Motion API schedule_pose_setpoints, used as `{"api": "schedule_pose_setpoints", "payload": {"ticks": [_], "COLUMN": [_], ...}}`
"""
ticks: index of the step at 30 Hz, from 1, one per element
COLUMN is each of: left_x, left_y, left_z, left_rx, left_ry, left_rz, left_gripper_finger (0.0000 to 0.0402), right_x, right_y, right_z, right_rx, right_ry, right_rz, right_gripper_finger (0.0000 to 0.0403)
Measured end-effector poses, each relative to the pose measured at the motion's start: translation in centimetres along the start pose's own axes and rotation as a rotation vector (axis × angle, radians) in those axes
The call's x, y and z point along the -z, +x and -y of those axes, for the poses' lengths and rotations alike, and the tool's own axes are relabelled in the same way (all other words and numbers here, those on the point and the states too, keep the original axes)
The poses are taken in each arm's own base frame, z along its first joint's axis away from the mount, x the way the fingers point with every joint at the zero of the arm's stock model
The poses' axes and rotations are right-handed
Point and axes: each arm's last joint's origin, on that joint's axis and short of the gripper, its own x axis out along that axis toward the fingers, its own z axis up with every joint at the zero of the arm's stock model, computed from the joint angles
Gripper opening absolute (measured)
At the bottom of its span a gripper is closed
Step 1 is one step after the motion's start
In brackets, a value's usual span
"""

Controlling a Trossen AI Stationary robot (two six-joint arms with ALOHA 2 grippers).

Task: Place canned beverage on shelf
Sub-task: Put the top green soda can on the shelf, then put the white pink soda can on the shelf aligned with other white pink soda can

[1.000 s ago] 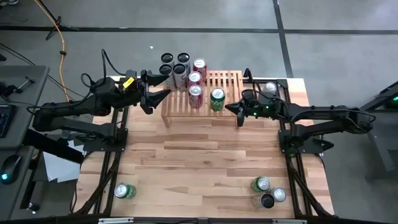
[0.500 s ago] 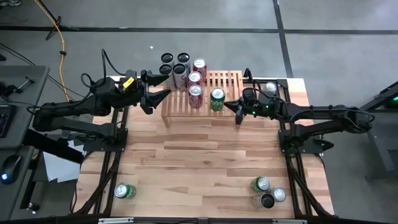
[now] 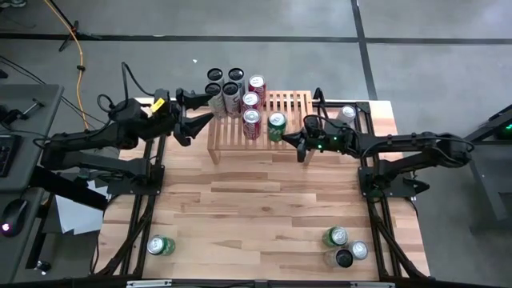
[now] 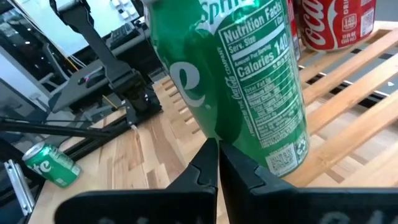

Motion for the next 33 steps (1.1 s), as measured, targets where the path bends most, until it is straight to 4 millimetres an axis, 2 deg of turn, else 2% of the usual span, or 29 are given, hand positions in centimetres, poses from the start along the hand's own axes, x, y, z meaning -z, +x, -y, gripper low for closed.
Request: {"api": "schedule_pose_setpoints", "payload": {"ticks": [8, 18, 25, 33], "left_x": [-0.6, -0.9, -0.7, -0.7], "left_y": [-0.6, -1.8, -1.9, -1.9], "left_z": [0.1, 0.0, -0.1, -0.1], "left_rx": [0.007, -0.002, -0.009, -0.009], "left_ry": [0.021, 0.009, 0.012, 0.012], "left_rz": [0.026, -0.008, -0.032, -0.034], "left_gripper_finger": [0.0367, 0.0367, 0.0367, 0.0367], "right_x": [0.1, -1.2, -3.3, -5.6], "right_y": [-0.2, -4.2, -6.4, -6.7], "right_z": [-0.1, -0.7, -2.0, -3.1], "right_rx": [-0.024, -0.069, -0.244, -0.391], "right_ry": [-0.016, -0.043, -0.006, 0.095], "right_rz": [-0.025, -0.055, 0.101, 0.340], "right_gripper_finger": [0.0000, 0.0000, 0.0000, 0.0005]}}
